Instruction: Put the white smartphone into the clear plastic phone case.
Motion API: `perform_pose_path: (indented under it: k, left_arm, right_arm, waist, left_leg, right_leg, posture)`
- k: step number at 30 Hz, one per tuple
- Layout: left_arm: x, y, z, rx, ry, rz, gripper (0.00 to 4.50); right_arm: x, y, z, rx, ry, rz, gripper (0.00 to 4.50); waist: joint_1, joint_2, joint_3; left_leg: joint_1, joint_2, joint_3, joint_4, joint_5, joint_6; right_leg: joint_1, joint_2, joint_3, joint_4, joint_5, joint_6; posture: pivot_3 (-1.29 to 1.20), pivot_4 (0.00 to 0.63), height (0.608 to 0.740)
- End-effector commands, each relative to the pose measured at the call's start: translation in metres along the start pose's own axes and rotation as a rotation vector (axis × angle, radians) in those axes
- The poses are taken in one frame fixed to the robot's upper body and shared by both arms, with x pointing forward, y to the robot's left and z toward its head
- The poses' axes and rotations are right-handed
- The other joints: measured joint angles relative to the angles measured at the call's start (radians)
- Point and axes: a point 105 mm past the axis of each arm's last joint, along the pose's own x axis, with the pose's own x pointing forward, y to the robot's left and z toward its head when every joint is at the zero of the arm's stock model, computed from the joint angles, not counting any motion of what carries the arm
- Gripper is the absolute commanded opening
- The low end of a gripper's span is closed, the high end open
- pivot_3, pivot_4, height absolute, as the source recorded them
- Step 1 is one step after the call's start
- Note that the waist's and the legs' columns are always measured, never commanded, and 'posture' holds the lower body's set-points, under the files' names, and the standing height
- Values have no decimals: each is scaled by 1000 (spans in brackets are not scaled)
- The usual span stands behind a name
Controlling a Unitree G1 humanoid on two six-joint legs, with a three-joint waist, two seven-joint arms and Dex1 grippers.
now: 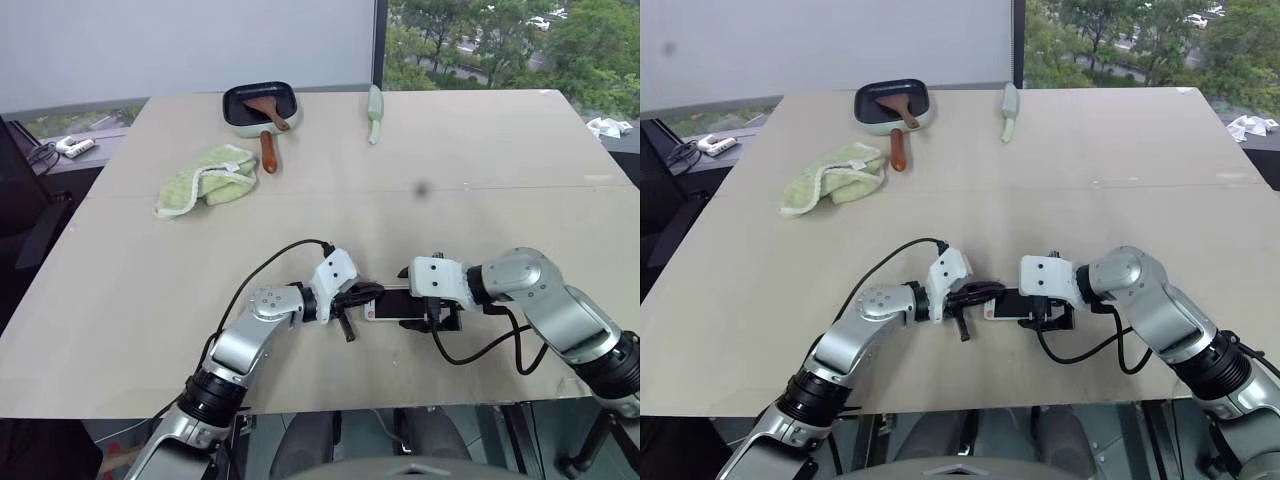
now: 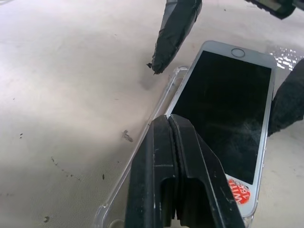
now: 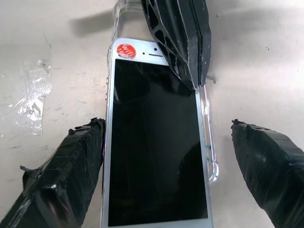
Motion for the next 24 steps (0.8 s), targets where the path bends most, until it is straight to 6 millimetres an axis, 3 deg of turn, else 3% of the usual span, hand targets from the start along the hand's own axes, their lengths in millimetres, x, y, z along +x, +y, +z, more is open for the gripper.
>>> perform_pose_path:
  k: [1,15,24]
  left_arm:
    - [-5,-5,-3,-28,-14,-17,0]
    - [-21,-16,30,-38,-156,-99,0]
    - [-19,-31,21,-71,-105,-175,0]
  right_arm:
    - [-6,-10,6,-28,-19,-46,4452]
    - [0,-14,3,-33,-13,-57,4452]
    - [2,-16,1,-42,-6,-62,4452]
  waist:
    - [0,0,0]
    - [0,1,4]
    - [-1,1,5]
  left_leg:
    - [0,0,0,0,0,0]
    - [-3,0,0,-1,0,0]
    - [-3,0,0,-2,0,0]
  right_leg:
    - [0,0,0,0,0,0]
    - [-3,-1,0,-2,0,0]
    - [-3,0,0,-3,0,0]
  posture:
    - [0,150,740]
    - [0,150,740]
    - [0,150,740]
